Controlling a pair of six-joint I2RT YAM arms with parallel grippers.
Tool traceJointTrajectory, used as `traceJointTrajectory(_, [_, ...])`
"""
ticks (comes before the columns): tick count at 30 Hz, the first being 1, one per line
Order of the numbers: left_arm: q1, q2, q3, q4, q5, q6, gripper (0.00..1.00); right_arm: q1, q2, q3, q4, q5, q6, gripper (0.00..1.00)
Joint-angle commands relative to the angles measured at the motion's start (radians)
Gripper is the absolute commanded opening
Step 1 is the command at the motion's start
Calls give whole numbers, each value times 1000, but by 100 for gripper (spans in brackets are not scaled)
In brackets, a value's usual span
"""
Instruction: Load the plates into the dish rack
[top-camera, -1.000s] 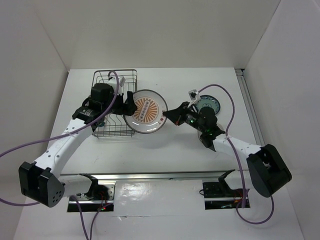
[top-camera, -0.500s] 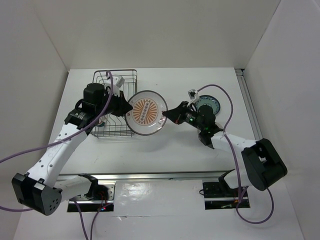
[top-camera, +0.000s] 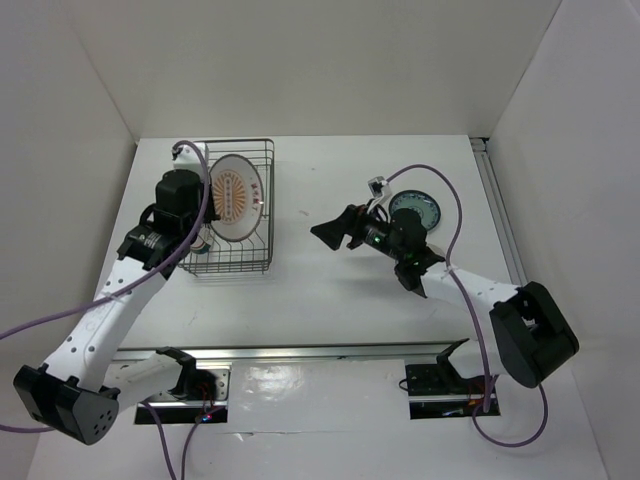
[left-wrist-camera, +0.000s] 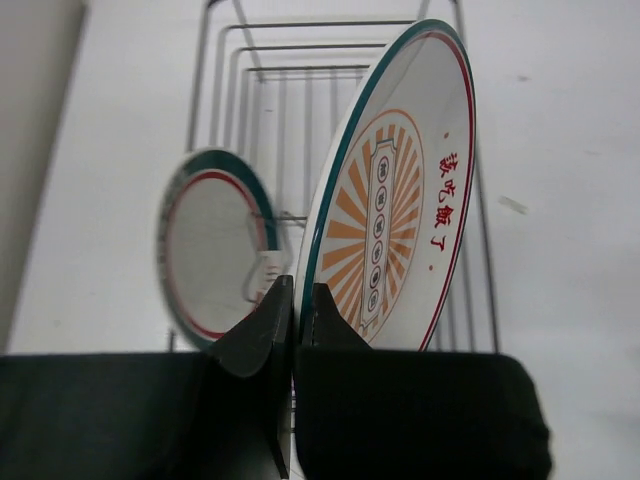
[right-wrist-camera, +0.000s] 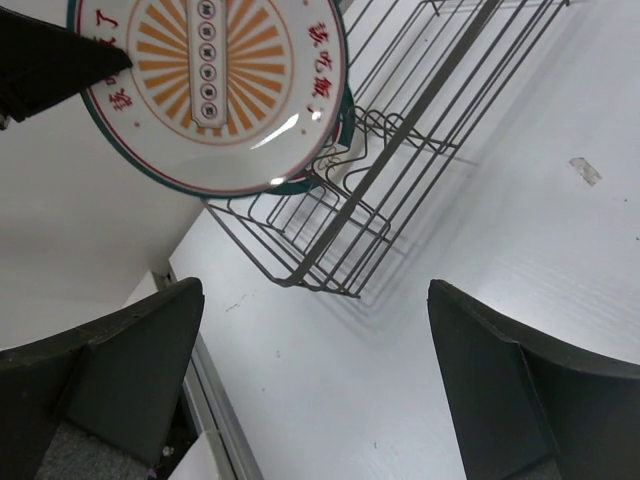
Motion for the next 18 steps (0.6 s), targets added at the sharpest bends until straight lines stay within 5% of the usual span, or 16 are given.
traceJointTrajectory(1, [-4,-13,67,37,-251,84,0,10,-59,31,-61,26,-51,100])
traceJointTrajectory(9, [-4,60,150,5,-474,172,0,10,-105,12,-151,35,-112,100])
traceJointTrajectory(18, [-4,48,37,143,-589,296,0,10,-105,31,-182,3,-130,100])
